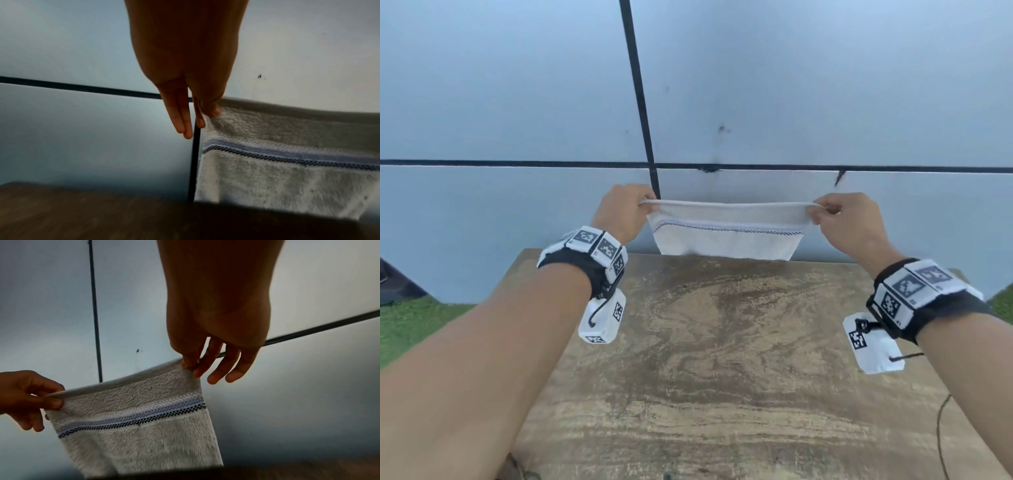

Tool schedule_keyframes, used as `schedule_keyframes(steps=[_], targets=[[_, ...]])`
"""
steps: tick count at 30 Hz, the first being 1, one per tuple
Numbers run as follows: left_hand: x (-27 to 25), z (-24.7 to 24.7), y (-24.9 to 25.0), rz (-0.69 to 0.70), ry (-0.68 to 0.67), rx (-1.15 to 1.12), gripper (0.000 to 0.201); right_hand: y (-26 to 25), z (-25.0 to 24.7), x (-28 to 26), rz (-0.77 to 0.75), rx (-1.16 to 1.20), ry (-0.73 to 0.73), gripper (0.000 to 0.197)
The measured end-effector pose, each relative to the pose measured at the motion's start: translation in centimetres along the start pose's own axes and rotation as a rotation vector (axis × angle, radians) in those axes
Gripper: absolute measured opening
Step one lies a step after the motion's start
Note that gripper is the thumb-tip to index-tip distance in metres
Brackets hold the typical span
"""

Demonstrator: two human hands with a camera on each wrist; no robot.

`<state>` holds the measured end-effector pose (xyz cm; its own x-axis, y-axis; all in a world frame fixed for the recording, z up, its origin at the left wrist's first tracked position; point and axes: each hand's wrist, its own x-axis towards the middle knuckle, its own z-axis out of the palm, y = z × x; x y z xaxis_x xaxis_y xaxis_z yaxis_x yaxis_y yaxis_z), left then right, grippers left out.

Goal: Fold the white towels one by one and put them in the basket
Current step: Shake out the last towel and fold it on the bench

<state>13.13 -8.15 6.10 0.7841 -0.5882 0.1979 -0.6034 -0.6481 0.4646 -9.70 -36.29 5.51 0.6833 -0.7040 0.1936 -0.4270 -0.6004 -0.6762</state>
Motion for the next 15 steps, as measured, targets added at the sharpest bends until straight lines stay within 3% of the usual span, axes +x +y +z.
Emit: schedule_keyframes(steps=[3,7,12,15], targets=[[-3.6,0.7,-1.7,0.000,-0.121,0.037,0.014,1.3,0.4,-3.8,-0.021,-0.069,-0.048,0.020],[-9.7,1.2,-2.8,0.037,-0.294,-0.026,0.019,4.5,1.0,-9.5,-0.027,-0.194,-0.224,0.015],[-16.2,1.3,-3.4,-0.016,-0.438,-0.027,0.010,6.0,-0.1,-16.7,-0.012,-0.059,-0.312,0.019],[-18.1,0.8,-2.9,0.000,-0.452,-0.024,0.021,5.8,-1.3,-19.1,-0.016,-0.006,-0.313,0.022]])
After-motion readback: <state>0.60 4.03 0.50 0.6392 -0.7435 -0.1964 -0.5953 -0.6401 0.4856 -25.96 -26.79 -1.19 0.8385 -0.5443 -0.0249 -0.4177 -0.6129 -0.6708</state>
